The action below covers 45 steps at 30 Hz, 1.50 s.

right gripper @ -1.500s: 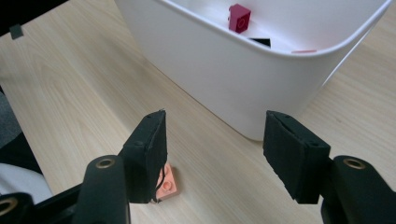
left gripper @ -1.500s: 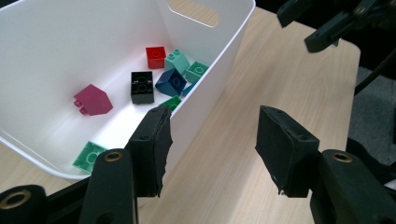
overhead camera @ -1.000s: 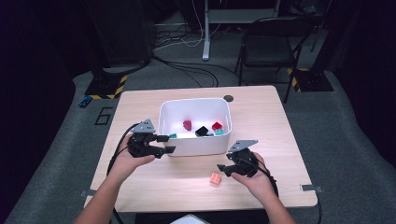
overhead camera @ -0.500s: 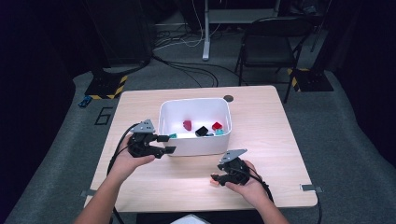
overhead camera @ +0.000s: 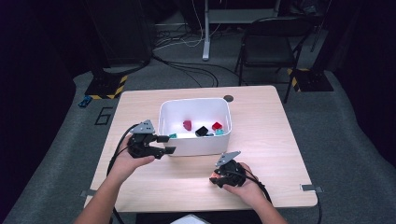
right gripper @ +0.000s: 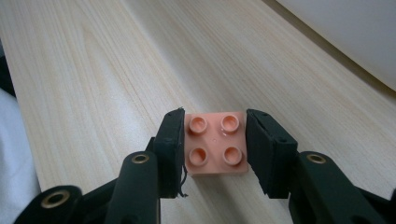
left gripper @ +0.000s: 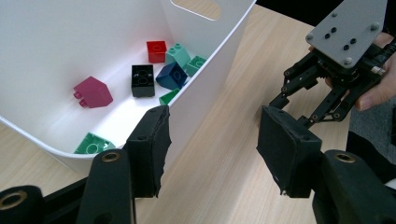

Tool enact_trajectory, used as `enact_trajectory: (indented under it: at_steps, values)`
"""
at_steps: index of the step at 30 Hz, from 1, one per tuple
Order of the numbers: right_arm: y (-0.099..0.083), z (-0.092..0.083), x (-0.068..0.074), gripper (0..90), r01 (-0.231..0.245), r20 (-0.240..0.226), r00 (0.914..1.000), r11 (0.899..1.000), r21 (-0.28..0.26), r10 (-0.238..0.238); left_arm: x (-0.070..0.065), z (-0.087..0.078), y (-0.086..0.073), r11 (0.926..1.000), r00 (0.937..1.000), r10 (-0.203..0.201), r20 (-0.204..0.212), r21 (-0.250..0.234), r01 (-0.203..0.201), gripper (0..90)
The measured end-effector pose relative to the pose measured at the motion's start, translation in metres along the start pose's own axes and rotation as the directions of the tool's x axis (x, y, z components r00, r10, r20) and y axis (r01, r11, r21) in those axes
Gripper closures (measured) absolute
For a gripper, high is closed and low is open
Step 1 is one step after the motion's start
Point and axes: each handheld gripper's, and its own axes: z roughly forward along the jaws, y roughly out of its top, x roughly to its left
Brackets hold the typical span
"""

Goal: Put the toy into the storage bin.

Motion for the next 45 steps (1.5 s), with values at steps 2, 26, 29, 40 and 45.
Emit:
enact_trajectory:
  at_steps: [2, 26, 29, 40, 45]
  values:
    - [0.001, 0.000, 0.000, 58.0, 0.012, 0.002, 0.9999, 1.000, 0.009, -0.012, 0.000, -0.001, 0.000, 1.0000, 1.0000, -0.004, 0.002, 0.001, 0.004, 43.6]
    - [0.031, -0.027, 0.000, 58.4, 0.037, -0.003, 0.9993, 0.999, -0.006, -0.037, 0.005, -0.020, -0.011, 0.9988, 0.9981, -0.041, -0.045, -0.027, 0.040, 43.6]
    - [0.039, -0.035, 0.001, 58.4, 0.042, -0.014, 0.9990, 0.999, -0.008, -0.043, 0.006, -0.021, -0.012, 0.9986, 0.9976, -0.047, -0.050, -0.027, 0.046, 43.6]
    - [0.069, -0.060, 0.001, 58.5, 0.038, -0.070, 0.9968, 0.999, -0.004, -0.038, 0.008, -0.022, -0.013, 0.9987, 0.9974, -0.047, -0.055, -0.023, 0.046, 43.6]
    - [0.082, -0.073, 0.002, 58.5, 0.053, -0.075, 0.9957, 0.998, -0.023, -0.055, 0.009, -0.023, -0.013, 0.9984, 0.9970, -0.051, -0.059, -0.026, 0.049, 43.6]
